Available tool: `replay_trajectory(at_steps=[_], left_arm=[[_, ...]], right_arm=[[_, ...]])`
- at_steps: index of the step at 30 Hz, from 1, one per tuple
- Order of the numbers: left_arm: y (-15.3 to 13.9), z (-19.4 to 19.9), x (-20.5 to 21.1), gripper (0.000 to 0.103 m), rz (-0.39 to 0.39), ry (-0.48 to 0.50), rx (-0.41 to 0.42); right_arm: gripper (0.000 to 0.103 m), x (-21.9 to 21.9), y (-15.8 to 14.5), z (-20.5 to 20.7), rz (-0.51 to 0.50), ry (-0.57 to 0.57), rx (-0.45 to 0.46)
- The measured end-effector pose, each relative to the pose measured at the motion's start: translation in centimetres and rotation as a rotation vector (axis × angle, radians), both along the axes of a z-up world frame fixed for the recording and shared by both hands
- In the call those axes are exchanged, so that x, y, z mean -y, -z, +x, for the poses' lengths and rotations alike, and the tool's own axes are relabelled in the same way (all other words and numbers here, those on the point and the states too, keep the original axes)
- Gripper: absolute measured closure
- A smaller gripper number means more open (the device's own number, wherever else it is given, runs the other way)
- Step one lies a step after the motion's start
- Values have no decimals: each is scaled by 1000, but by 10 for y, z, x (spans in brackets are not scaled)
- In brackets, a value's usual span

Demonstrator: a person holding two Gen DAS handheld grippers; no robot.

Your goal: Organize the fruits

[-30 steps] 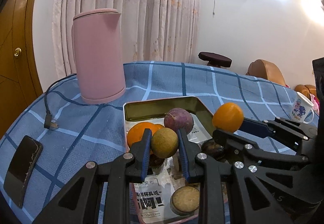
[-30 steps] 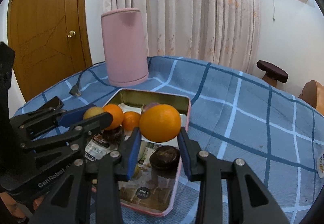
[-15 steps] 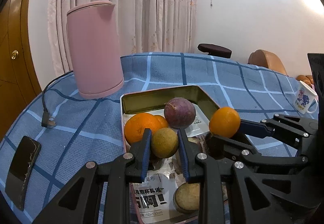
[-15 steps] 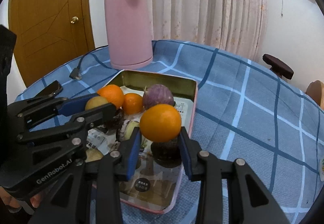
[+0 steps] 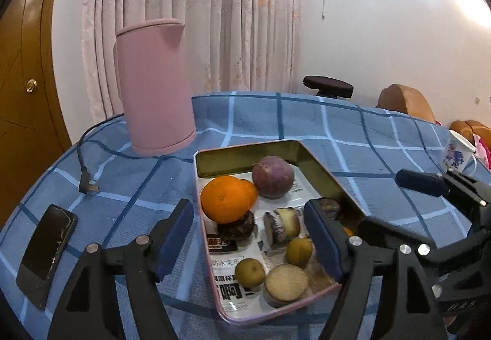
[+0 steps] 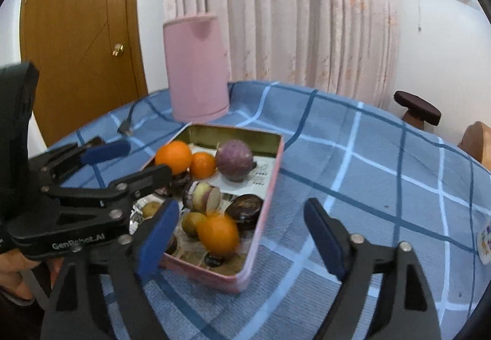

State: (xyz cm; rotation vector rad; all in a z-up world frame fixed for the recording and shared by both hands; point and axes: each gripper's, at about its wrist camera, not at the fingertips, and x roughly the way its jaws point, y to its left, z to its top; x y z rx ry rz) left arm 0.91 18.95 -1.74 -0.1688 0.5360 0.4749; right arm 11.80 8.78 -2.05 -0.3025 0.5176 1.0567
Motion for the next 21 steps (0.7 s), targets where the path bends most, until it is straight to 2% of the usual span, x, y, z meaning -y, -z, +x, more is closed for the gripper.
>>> replay_trajectory(at_steps=[5, 9, 21], left_arm=[[-6, -3, 12, 27, 2, 19, 17], [-10, -7, 22, 27, 13, 29, 28], [-17, -13, 45, 27, 26, 68, 39]], right_arm=[[5, 16, -11, -8, 36, 53, 44], [4, 35, -16, -13, 55, 110, 74], [0, 91, -31, -12, 142, 264, 78]])
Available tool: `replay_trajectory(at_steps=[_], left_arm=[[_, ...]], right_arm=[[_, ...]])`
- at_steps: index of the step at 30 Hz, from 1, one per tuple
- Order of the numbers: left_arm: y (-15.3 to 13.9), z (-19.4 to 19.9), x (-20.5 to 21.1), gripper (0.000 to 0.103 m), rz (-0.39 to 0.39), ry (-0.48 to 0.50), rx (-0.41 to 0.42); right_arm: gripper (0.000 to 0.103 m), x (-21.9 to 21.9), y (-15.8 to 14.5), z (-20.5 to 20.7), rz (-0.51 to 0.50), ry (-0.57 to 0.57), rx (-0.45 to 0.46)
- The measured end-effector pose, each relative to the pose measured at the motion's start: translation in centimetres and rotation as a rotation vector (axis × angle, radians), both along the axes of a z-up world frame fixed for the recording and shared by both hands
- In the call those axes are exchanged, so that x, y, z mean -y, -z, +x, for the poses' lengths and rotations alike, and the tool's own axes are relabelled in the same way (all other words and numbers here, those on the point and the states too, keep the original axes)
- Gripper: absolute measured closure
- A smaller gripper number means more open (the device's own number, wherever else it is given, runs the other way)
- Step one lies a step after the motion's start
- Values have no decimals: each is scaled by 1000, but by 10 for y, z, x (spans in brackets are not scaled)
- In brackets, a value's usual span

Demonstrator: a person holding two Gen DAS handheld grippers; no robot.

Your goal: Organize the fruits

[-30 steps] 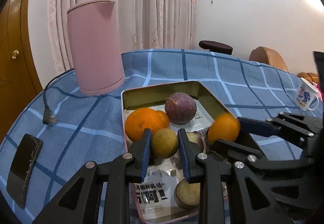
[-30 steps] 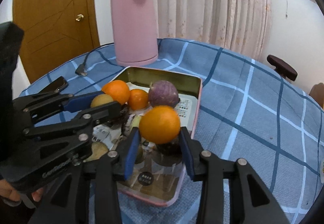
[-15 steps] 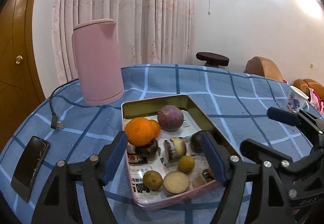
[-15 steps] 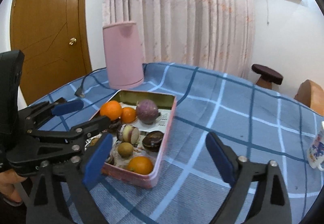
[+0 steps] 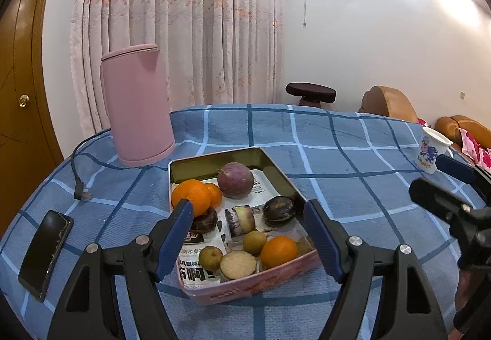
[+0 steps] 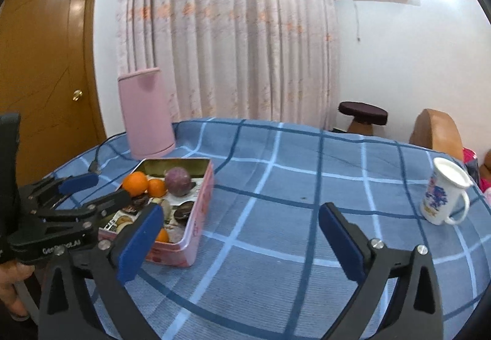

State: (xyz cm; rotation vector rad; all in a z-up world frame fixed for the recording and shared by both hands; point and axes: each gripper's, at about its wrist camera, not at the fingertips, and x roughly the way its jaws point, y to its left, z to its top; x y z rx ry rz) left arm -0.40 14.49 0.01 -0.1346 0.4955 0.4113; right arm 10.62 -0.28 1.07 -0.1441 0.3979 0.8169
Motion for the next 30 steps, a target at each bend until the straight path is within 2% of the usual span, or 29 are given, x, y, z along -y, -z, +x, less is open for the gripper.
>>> replay_trajectory(at_steps=[15, 30], left_arm=[[-1, 3, 17, 27, 20, 26, -9], [-4, 3, 21, 27, 22, 22, -13]], right_arm=[[0, 25, -14, -9, 41, 40, 36], [0, 32, -22, -12, 63, 40, 53]])
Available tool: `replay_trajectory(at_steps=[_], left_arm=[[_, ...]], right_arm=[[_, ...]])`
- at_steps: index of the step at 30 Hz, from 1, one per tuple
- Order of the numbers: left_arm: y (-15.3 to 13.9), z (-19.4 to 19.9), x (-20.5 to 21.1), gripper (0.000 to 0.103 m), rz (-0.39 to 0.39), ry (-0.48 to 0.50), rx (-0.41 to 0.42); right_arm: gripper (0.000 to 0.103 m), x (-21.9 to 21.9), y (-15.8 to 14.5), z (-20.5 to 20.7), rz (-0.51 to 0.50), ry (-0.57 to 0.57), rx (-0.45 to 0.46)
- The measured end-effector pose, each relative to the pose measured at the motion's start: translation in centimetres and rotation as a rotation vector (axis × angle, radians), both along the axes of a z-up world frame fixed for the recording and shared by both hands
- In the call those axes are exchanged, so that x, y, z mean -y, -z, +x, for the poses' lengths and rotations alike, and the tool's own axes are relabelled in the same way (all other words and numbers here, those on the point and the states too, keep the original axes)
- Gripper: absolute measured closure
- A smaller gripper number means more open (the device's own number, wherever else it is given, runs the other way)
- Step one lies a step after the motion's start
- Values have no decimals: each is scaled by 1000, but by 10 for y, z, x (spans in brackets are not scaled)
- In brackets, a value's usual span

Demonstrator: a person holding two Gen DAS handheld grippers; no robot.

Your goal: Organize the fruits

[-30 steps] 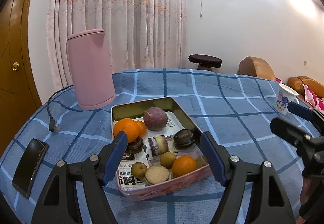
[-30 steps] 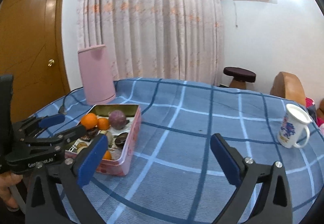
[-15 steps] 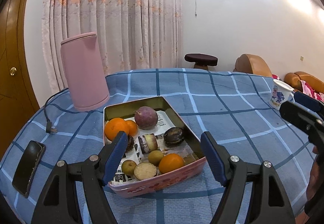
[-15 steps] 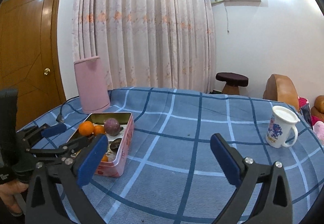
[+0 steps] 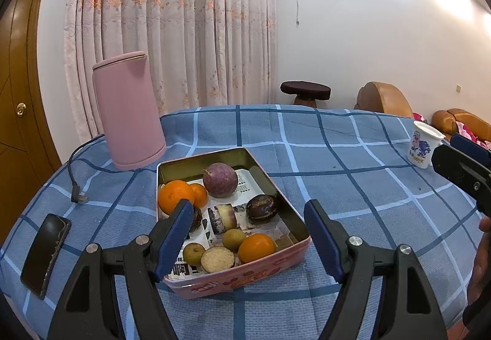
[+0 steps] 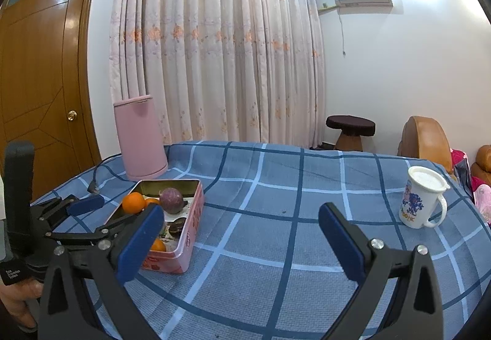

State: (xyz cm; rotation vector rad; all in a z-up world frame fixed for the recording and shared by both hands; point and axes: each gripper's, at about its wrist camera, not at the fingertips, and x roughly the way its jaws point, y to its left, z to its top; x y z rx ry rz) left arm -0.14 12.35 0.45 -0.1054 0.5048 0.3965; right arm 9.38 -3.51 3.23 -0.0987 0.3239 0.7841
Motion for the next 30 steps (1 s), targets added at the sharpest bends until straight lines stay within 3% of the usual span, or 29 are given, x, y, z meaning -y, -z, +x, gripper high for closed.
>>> replay_trajectory(at_steps=[30], left_arm=[[6, 6, 6, 27, -12, 4, -30]], right_arm=[[0, 3, 3, -2, -3, -3, -4]])
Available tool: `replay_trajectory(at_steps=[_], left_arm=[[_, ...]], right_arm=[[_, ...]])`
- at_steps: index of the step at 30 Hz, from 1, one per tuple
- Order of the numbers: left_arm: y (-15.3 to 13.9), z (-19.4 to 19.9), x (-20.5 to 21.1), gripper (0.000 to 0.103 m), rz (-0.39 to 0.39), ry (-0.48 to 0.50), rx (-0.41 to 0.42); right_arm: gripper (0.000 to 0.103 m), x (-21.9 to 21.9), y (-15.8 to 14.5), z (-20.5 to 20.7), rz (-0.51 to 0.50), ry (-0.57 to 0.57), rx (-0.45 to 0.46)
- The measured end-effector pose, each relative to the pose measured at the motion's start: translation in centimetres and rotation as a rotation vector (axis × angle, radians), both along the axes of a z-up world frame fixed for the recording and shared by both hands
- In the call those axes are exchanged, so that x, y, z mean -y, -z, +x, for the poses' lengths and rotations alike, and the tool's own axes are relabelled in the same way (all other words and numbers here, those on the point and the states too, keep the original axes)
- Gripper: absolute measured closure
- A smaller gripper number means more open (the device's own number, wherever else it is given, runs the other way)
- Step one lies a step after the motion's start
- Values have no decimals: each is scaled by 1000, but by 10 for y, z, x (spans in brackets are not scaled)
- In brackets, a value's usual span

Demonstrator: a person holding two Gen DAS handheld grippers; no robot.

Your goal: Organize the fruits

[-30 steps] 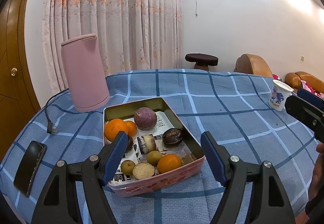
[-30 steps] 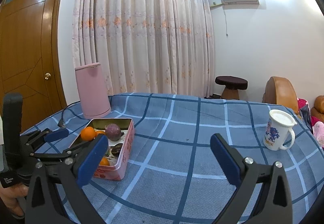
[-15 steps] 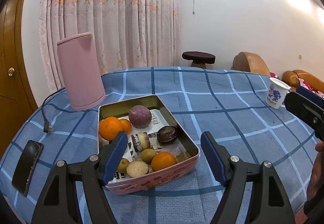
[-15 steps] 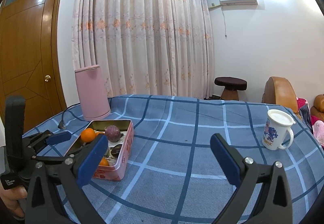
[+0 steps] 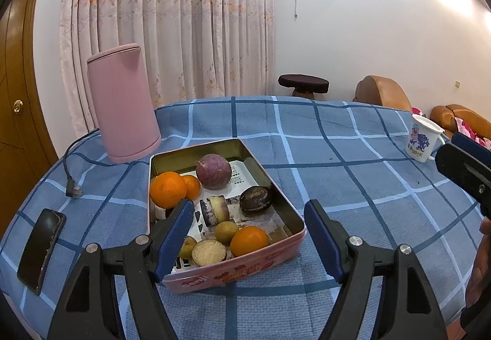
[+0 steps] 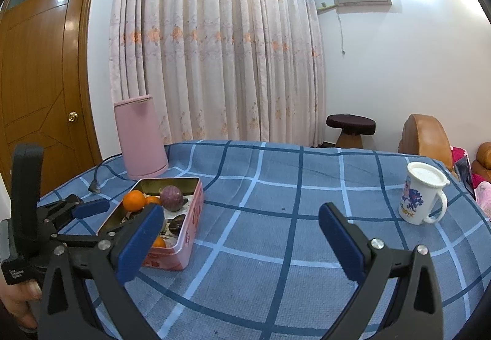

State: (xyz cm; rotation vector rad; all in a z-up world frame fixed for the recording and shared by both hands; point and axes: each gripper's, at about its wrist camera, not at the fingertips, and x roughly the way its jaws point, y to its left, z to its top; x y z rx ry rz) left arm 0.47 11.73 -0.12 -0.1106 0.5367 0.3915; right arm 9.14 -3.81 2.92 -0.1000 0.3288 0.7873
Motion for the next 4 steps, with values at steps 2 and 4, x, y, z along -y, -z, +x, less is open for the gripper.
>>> replay_trajectory(at_steps=[2, 4], left_arm=[[0, -1, 0, 27, 4, -1, 0], [0, -1, -1, 27, 2, -1, 4]], right_arm=[[0, 0, 2, 0, -5, 2, -3], [0, 1, 4, 3, -17, 10, -5]])
